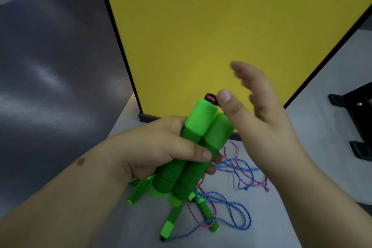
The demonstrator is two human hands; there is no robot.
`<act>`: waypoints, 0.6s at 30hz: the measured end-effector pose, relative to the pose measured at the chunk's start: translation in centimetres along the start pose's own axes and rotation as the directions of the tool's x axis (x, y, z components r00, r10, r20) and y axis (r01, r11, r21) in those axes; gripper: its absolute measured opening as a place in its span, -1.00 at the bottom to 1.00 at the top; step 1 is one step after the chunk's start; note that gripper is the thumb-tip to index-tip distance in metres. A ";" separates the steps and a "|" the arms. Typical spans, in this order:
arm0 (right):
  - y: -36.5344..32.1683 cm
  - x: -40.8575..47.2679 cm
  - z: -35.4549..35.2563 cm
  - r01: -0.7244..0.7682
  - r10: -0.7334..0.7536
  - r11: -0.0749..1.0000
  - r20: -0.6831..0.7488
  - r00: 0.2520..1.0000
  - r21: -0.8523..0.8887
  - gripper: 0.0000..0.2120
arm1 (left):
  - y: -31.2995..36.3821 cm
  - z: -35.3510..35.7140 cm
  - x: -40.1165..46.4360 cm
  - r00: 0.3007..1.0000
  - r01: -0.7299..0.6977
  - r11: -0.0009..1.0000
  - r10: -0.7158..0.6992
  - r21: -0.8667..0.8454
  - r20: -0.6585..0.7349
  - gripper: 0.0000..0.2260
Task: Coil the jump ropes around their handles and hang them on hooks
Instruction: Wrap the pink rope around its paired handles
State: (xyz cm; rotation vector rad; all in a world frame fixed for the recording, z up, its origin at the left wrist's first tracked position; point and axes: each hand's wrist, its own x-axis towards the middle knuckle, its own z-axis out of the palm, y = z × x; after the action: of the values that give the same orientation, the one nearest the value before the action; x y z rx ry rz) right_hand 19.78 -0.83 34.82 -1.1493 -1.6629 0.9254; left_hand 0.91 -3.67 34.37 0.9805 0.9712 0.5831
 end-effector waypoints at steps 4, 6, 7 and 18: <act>-0.1 -0.2 0.1 0.003 0.001 1.000 0.319 0.948 -0.012 -0.74 | 0.3 -0.2 -0.4 0.996 0.050 0.991 -0.058 0.128 0.064 -0.76; 0.1 -0.4 0.3 0.048 -0.021 0.996 0.321 0.947 -0.076 -0.74 | 0.3 -0.3 -0.4 0.995 0.070 0.987 -0.080 0.146 0.063 -0.76; 0.1 -0.4 0.4 0.058 -0.025 0.993 0.307 0.951 -0.100 -0.74 | 0.2 -0.4 -0.4 0.994 0.075 0.988 -0.085 0.132 0.073 -0.76; -0.6 0.7 -0.2 -0.270 0.146 0.859 0.296 0.944 0.435 -0.53 | -0.4 -1.1 -1.0 0.956 0.039 0.990 0.003 -0.138 0.293 -0.70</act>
State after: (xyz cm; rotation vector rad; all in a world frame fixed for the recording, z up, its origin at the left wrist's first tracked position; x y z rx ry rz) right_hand 19.66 -0.33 35.57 -0.9089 -1.4014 1.5772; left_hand -0.56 -4.18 34.20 0.8987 0.6645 0.4690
